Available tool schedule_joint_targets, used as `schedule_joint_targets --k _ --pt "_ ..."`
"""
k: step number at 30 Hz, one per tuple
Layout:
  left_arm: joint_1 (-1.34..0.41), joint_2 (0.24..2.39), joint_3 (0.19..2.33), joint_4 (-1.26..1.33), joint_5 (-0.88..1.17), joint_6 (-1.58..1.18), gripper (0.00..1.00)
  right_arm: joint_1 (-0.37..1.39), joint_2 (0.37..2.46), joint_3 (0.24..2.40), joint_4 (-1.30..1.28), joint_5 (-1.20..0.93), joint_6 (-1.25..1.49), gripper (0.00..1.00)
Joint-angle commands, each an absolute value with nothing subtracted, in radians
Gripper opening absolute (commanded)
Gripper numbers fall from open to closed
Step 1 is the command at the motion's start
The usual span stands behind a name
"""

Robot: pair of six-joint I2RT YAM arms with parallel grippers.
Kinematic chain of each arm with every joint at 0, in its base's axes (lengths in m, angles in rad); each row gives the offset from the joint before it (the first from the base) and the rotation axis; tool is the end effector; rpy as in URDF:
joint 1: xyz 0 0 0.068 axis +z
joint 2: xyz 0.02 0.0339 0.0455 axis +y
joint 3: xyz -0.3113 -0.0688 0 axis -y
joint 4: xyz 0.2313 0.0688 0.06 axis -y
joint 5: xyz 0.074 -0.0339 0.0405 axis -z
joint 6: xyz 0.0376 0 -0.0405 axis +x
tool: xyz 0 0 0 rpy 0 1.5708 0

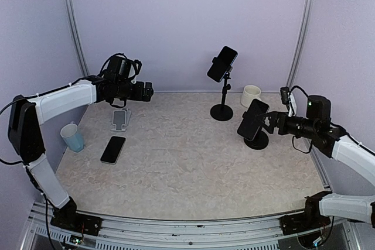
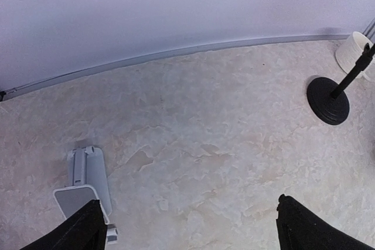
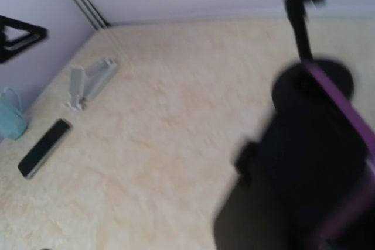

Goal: Remove the phone from the phone stand

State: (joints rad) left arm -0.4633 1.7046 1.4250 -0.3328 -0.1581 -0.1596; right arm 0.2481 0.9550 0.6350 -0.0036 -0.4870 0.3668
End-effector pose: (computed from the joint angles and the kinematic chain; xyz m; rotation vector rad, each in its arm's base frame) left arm 0.3527 -0.1696 0.3520 0.2409 2.1669 -0.1826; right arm 0.1704 0.0613 0.3177 -0.2288 1.9383 0.8732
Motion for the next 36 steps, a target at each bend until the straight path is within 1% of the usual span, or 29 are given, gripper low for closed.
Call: schedule_joint_targets --k 1,3,8,12,24,36 --pt "-0.519 1.655 1.404 -0.286 -0.175 -0.164 0.99 0.152 0.947 0.588 -0.059 -0.586 0.406 0.96" --pt "-0.541 1.651 1.398 -0.282 -0.181 -0.172 0.99 0.121 0.961 0.569 -0.049 -0.611 0.405 0.95" --pt "-0.565 1.658 1.391 -0.277 -0.184 -0.184 0.99 0.094 1.019 0.542 0.049 -0.702 0.442 0.82" --pt "-0.576 1.666 1.39 -0.277 -0.192 -0.186 0.99 0.091 1.079 0.538 0.118 -0.748 0.483 0.76" --pt "-0.579 1.663 1.384 -0.274 -0.199 -0.183 0.99 0.082 1.196 0.547 0.235 -0.786 0.522 0.61" --pt "-0.578 1.666 1.379 -0.272 -0.201 -0.184 0.99 0.075 1.211 0.548 0.257 -0.803 0.527 0.44"
